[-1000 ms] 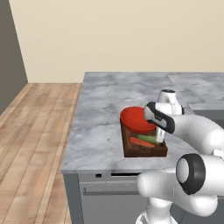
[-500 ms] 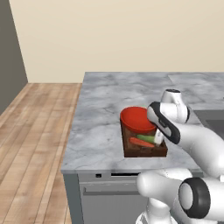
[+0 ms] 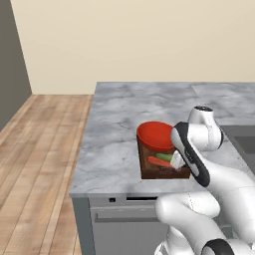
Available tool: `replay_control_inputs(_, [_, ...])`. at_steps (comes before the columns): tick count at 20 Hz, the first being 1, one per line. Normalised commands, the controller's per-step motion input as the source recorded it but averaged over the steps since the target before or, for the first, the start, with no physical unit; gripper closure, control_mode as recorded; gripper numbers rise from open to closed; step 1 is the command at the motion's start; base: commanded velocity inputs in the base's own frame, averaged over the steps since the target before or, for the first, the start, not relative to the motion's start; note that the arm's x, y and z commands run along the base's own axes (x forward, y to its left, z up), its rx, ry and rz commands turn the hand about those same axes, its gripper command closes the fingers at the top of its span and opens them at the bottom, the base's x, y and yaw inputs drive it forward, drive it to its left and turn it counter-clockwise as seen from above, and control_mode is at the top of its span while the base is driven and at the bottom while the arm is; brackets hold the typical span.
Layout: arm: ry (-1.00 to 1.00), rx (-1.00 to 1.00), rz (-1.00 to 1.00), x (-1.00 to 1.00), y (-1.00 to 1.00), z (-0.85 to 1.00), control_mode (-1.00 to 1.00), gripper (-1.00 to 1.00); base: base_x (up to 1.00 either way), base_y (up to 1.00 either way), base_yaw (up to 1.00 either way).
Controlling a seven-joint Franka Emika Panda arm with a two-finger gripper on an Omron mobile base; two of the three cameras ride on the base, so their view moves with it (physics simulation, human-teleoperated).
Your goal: Place the two vegetables and bowl onto the tray for setting up a vegetable dip station.
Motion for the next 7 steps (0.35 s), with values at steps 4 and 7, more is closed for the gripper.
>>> replay_control_inputs(4, [0.00, 0.00, -0.38, -0.46, 0.15, 0.09, -1.00, -1.00, 0.00, 0.00, 0.00])
replay_control_inputs(7, [-0.03, 0.00, -0.39, -0.47, 0.17, 0.05, -1.00, -1.00, 0.00, 0.00, 0.00])
